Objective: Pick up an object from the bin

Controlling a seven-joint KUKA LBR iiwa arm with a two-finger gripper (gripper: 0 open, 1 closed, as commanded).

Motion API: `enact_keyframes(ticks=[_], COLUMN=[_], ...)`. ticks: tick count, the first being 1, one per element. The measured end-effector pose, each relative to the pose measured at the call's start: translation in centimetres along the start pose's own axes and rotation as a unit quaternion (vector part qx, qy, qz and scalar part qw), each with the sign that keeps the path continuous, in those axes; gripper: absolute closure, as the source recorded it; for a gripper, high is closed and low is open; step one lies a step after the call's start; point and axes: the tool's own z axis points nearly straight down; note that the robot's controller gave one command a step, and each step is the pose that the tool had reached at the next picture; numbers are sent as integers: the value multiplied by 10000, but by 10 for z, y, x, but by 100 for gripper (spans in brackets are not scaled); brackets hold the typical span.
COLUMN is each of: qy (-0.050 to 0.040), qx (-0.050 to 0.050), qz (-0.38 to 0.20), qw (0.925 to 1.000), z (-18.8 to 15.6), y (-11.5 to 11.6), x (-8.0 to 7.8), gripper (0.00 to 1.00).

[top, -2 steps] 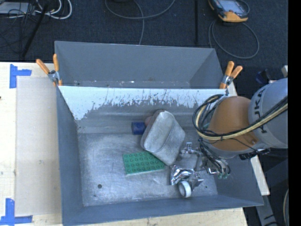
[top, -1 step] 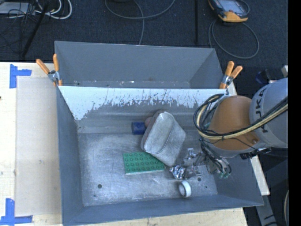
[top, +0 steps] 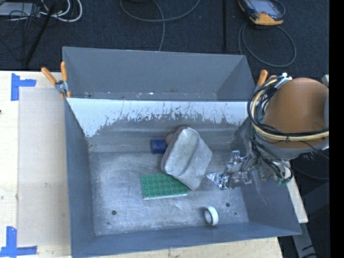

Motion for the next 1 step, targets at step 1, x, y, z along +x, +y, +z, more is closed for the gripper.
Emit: enact_keyframes(ticks=[1], qy=[20], qx=[-10], qz=[-1410], qw=[9900], z=[-42], y=[1], x=[7], gripper=[100])
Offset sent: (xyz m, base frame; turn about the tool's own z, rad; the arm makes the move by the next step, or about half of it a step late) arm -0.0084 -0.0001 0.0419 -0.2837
